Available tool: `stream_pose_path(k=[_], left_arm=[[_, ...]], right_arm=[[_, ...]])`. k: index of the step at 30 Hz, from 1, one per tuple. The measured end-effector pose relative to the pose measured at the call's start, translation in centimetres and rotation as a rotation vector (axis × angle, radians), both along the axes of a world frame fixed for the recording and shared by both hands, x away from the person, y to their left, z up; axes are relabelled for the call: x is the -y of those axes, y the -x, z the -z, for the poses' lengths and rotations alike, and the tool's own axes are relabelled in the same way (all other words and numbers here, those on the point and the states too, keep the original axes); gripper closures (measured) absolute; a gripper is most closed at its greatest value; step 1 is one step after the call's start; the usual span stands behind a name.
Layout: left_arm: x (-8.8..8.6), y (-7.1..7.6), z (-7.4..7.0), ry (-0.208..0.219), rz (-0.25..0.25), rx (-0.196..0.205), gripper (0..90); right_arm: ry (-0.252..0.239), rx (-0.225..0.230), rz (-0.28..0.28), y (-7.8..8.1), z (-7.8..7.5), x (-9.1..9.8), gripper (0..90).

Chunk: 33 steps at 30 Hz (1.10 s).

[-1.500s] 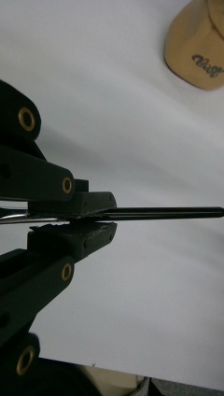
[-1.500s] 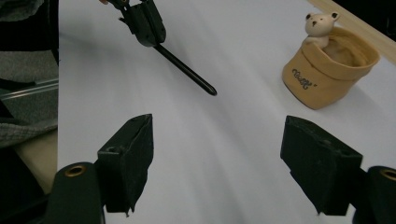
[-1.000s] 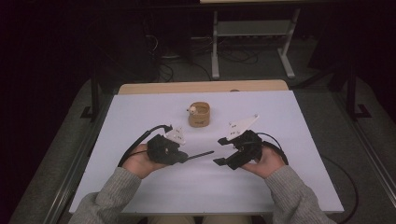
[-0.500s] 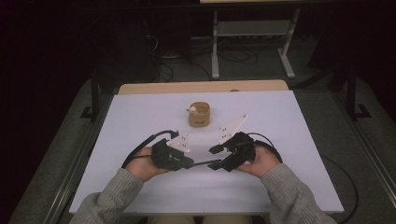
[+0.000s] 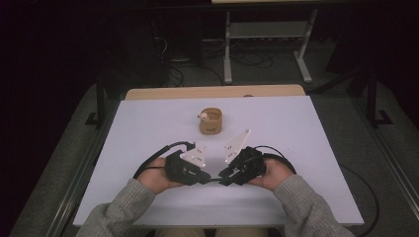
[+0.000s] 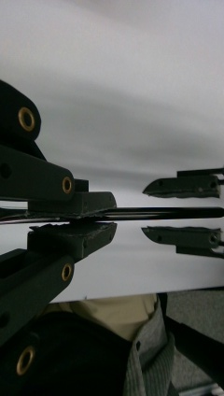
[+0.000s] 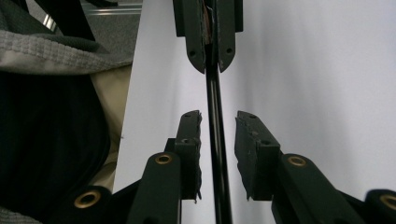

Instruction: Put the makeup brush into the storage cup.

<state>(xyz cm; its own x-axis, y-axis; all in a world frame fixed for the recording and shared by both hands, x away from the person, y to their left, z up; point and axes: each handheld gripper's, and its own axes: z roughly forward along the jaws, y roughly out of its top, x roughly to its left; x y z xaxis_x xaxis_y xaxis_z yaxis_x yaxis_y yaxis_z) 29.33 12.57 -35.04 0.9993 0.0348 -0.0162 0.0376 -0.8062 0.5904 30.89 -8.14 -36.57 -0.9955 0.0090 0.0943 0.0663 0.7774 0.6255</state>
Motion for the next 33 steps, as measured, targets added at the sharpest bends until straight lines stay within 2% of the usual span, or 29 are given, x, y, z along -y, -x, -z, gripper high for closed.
stream_pose_path(k=[3,8,10,13,15,17,18,20,24,29,33], left_arm=[[-0.1,0.0,0.0,0.002,0.001,-0.004,84.1],[-0.2,0.0,0.0,0.020,0.010,-0.022,84.2],[-0.2,0.0,0.0,0.021,0.014,-0.027,84.2],[-0.2,0.0,0.1,0.020,0.018,-0.026,84.1],[-0.3,-0.1,0.2,0.024,0.017,-0.024,84.1],[-0.4,-0.1,0.3,0.034,0.009,-0.046,83.5],[-0.5,-0.2,0.3,0.035,0.009,-0.045,82.7],[-0.6,-0.2,0.3,0.028,-0.003,-0.054,72.0],[-0.9,-0.1,0.6,0.017,-0.016,-0.060,66.2],[-1.1,-0.3,0.9,0.004,-0.026,-0.068,68.3],[-1.1,-0.5,0.7,0.020,-0.016,-0.079,80.7]], right_arm=[[-0.012,-0.014,-0.015,0.0,0.0,0.0,73.8],[0.002,-0.031,-0.032,0.0,0.2,-0.1,77.6],[-0.002,-0.038,-0.040,0.1,0.2,-0.1,81.7],[0.000,-0.058,-0.036,-0.1,0.3,-0.2,82.4],[0.001,-0.055,-0.035,-0.1,0.4,-0.2,82.8],[-0.006,-0.055,-0.030,0.0,0.5,-0.1,82.9],[-0.011,-0.053,-0.033,0.0,0.5,-0.1,82.9],[-0.006,-0.038,-0.022,0.1,0.6,0.1,83.0],[-0.032,-0.050,-0.003,0.1,0.8,1.0,83.0],[-0.070,-0.060,0.007,0.1,0.9,1.9,83.0],[-0.078,-0.058,0.004,0.3,1.0,2.1,83.0]])
